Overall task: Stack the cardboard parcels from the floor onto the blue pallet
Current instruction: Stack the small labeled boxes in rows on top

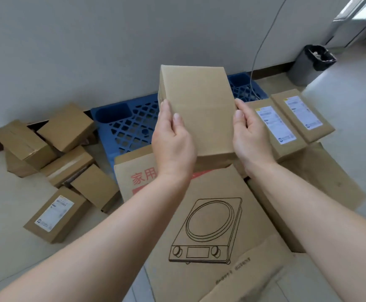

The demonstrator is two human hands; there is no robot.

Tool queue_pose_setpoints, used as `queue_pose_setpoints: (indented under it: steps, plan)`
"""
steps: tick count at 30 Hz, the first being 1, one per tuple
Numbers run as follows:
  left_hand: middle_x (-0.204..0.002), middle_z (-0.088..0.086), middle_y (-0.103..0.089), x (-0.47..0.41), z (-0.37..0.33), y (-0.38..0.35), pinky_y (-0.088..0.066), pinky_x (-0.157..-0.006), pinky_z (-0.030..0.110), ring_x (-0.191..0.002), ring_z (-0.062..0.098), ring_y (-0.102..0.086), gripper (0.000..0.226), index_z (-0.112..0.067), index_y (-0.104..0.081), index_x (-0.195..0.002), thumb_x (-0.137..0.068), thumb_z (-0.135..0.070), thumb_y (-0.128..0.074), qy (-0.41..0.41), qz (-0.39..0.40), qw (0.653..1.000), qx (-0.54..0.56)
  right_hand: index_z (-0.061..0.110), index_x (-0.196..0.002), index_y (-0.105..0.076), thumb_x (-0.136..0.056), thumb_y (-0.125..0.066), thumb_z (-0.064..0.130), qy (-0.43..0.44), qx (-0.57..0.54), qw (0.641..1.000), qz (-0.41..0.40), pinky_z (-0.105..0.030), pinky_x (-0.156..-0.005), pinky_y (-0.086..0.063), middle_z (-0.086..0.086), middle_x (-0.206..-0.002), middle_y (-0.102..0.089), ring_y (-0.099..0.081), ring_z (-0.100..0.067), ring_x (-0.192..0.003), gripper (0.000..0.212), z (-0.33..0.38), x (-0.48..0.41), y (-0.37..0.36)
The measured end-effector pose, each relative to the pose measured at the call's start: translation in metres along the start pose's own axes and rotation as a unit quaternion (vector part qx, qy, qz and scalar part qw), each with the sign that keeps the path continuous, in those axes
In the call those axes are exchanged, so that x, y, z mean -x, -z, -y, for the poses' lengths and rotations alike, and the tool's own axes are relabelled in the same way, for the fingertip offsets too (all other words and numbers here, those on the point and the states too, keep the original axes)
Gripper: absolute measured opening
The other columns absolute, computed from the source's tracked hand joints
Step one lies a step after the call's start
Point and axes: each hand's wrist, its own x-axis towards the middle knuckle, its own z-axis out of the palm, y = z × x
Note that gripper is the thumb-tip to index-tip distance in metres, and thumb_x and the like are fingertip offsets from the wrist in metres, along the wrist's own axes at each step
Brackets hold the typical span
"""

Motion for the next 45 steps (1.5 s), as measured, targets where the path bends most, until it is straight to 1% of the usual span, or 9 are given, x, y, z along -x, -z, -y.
queue_pose_setpoints:
  steps: [4,6,11,14,17,21,32,39,45]
  plan:
    - [-0.152,-0.012,-0.034,0.024,-0.021,-0.076,-0.023,-0.118,0.028,-0.139,0.001,-0.029,0.045,-0.019,-0.032,-0.147,-0.102,-0.019,-0.036,-0.010,0.032,0.999,0.029,0.026,-0.139,-0.043,-0.101,-0.033,0.029,0.003,-0.003,0.999,-0.033,-0.011,-0.100,-0.033,0.027,-0.124,-0.046,-0.043,0.009,-0.116,0.039,-0.016,-0.026,0.080]
    - [-0.152,-0.012,-0.033,0.036,-0.030,-0.115,-0.024,-0.118,0.030,-0.139,0.001,-0.029,0.046,-0.019,-0.032,-0.147,-0.102,-0.019,-0.036,-0.016,0.054,0.997,0.045,0.027,-0.137,-0.046,-0.101,-0.034,0.031,0.006,-0.002,0.999,-0.048,-0.014,-0.100,-0.035,0.033,-0.112,-0.050,-0.046,0.017,-0.106,0.037,-0.027,-0.040,0.122]
    - [-0.152,-0.013,-0.032,0.071,-0.038,-0.204,-0.024,-0.118,0.033,-0.140,0.002,-0.028,0.047,-0.021,-0.031,-0.148,-0.101,-0.020,-0.036,-0.009,0.108,0.993,0.055,0.029,-0.133,-0.050,-0.098,-0.037,0.040,-0.012,0.015,0.998,-0.067,-0.033,-0.107,-0.039,0.017,-0.129,-0.054,-0.048,-0.001,-0.122,0.039,-0.064,-0.068,0.225]
    - [-0.152,-0.013,-0.032,0.097,-0.032,-0.245,-0.022,-0.118,0.031,-0.140,0.000,-0.026,0.046,-0.022,-0.032,-0.147,-0.101,-0.018,-0.036,0.001,0.141,0.989,0.047,0.033,-0.123,-0.058,-0.097,-0.038,0.045,-0.035,0.021,0.997,-0.066,-0.037,-0.104,-0.043,0.017,-0.121,-0.061,-0.053,-0.003,-0.116,0.035,-0.088,-0.073,0.274]
    - [-0.154,-0.014,-0.028,0.122,-0.022,-0.276,-0.017,-0.119,0.026,-0.141,-0.002,-0.022,0.047,-0.023,-0.032,-0.147,-0.101,-0.016,-0.036,0.008,0.167,0.986,0.010,0.043,-0.105,-0.063,-0.098,-0.039,0.043,-0.044,0.015,0.997,-0.060,-0.029,-0.095,-0.047,0.025,-0.106,-0.064,-0.059,0.002,-0.104,0.025,-0.113,-0.074,0.312]
    - [-0.156,-0.017,-0.019,0.155,-0.006,-0.306,-0.005,-0.109,0.007,-0.140,-0.007,-0.013,0.049,-0.023,-0.026,-0.149,-0.101,-0.016,-0.036,0.022,0.200,0.979,-0.044,0.039,-0.102,-0.067,-0.095,-0.045,0.046,-0.073,0.009,0.995,-0.073,-0.034,-0.098,-0.047,0.015,-0.109,-0.067,-0.061,-0.005,-0.106,0.024,-0.158,-0.073,0.349]
    - [-0.157,-0.016,-0.010,0.196,0.055,-0.351,-0.003,-0.102,0.000,-0.142,-0.006,-0.009,0.051,-0.019,-0.019,-0.151,-0.102,-0.018,-0.033,0.090,0.266,0.952,-0.122,0.031,-0.097,-0.071,-0.093,-0.051,0.043,-0.165,0.016,0.984,-0.072,-0.038,-0.096,-0.048,0.012,-0.102,-0.069,-0.062,-0.015,-0.106,0.024,-0.250,-0.060,0.386]
    - [-0.158,-0.014,-0.014,0.188,0.098,-0.365,-0.005,-0.106,0.004,-0.140,-0.007,-0.011,0.051,-0.018,-0.022,-0.151,-0.102,-0.019,-0.035,0.123,0.253,0.947,-0.158,0.026,-0.112,-0.068,-0.094,-0.049,0.041,-0.115,0.125,0.985,-0.039,-0.020,-0.082,-0.041,0.013,-0.105,-0.067,-0.058,-0.008,-0.104,0.031,-0.291,-0.075,0.370]
    - [-0.158,-0.017,-0.008,0.181,0.112,-0.375,-0.004,-0.107,0.006,-0.129,-0.016,-0.006,0.052,-0.018,-0.018,-0.151,-0.102,-0.022,-0.035,0.142,0.249,0.947,-0.147,0.026,-0.115,-0.068,-0.093,-0.047,0.046,-0.091,0.160,0.983,-0.019,-0.031,-0.092,-0.047,0.012,-0.111,-0.067,-0.058,-0.011,-0.106,0.036,-0.307,-0.101,0.356]
